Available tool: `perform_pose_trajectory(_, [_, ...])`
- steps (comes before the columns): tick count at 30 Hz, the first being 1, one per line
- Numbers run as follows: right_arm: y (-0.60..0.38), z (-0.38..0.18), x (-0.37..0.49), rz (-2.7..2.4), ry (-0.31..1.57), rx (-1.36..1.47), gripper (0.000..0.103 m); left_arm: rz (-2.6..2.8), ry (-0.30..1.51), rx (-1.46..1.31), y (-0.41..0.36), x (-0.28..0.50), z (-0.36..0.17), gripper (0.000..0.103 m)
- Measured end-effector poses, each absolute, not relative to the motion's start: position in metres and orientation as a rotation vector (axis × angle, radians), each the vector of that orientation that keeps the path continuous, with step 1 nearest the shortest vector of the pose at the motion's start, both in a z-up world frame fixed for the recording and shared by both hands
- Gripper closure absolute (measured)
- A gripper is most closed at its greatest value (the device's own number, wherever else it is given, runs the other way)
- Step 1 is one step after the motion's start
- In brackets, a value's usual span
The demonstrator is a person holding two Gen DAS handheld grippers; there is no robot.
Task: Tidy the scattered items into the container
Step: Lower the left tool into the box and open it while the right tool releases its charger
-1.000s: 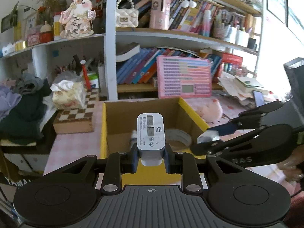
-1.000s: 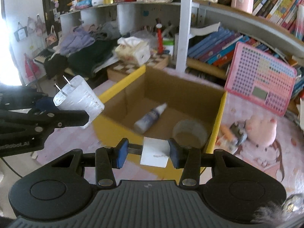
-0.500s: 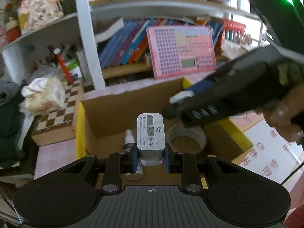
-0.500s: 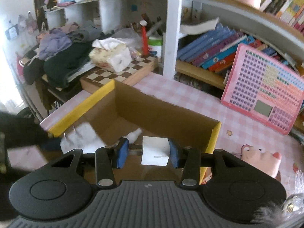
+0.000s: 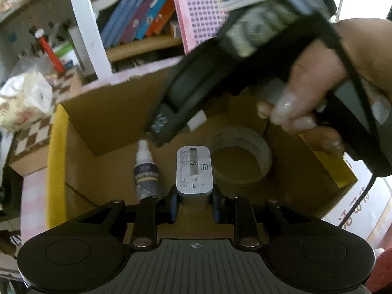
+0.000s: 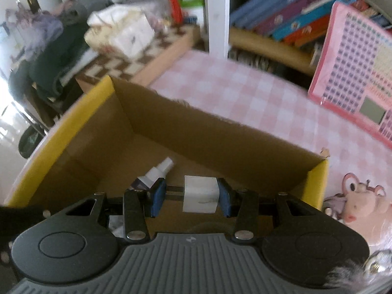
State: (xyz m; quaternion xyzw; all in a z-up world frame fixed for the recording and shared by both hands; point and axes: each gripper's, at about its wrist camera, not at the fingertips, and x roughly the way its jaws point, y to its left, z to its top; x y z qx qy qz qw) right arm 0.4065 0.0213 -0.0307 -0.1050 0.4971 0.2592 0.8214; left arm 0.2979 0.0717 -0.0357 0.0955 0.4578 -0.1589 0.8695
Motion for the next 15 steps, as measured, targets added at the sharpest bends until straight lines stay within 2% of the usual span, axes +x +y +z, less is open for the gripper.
perform_pose_trajectory(6, [0.024,-0.043,0.415,0.572,1.117,-0.160,0.070,-0.325,1.006,0.186,0.064,0.307,-0.044,0.078])
perform_pose_trajectory(15, [0.023,-0.037,0.413,0.603,1.086,-0.165,0.070,-0.305,1.056,0.154,0.065,0.310,-0.052,0.077])
